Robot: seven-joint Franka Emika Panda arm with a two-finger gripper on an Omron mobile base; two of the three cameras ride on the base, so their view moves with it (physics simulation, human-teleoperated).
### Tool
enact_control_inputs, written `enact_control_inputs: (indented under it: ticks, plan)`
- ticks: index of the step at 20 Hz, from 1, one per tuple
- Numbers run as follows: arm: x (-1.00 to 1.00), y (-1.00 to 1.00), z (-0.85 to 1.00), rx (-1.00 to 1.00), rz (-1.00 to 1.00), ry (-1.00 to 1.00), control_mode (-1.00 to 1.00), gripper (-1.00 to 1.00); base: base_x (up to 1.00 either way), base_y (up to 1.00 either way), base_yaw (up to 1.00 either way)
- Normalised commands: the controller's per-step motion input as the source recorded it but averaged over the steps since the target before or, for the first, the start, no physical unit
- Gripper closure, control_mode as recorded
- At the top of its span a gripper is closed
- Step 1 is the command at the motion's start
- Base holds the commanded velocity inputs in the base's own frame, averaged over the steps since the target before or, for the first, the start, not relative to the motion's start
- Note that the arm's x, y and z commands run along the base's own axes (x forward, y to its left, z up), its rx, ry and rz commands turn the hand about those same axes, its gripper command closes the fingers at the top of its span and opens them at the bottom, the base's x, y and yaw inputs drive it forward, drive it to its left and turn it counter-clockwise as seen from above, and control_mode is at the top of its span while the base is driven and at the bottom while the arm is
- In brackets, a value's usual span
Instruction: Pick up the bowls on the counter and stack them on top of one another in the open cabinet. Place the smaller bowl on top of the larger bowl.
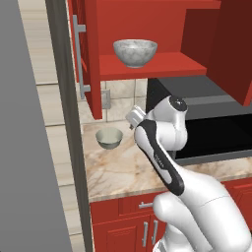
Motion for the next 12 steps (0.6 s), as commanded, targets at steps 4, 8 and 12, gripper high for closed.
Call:
enact_control_inputs:
  ticks: [4, 8, 12]
  plan:
    - [0.29, 0.1, -0.24, -0.03, 0.02, -0.01, -1.0, -1.0, 0.0, 0.0, 0.0]
    - [0.29, 0.04, -0.2, -0.03, 0.01, -0.02, -1.0, -1.0, 0.0, 0.0, 0.0]
    - [0.3, 0.0, -0.21, -0.02, 0.01, 0.0, -1.0, -1.0, 0.0, 0.0, 0.0]
